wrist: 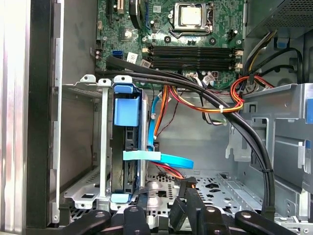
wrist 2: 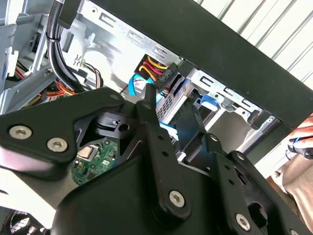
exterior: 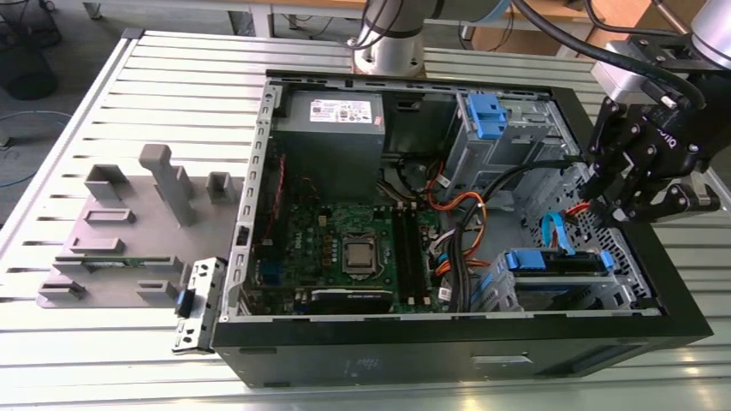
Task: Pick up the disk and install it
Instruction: 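Insert the second disk wire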
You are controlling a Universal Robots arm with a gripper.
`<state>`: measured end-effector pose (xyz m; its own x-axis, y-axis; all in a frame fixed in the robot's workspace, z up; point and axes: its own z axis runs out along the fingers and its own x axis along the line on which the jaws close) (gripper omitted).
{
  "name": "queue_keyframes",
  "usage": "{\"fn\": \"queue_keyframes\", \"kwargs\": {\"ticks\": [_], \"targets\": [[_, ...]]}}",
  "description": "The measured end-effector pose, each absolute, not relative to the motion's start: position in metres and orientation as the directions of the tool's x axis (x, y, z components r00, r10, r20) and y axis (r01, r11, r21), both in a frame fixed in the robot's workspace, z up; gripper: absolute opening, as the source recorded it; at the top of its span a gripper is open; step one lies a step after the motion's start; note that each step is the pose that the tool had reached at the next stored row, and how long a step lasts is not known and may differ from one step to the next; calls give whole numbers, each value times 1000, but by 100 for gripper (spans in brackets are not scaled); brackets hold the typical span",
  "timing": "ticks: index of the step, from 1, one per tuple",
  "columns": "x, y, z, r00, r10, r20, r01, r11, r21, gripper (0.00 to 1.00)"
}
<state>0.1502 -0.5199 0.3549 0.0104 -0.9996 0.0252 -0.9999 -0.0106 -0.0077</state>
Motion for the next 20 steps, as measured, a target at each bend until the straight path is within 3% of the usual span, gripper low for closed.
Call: {"fn": "queue_keyframes", "kwargs": {"ticks": [20], "targets": [[149, -520, 352, 10, -999, 33, -1000, -10, -9, 44]]}}
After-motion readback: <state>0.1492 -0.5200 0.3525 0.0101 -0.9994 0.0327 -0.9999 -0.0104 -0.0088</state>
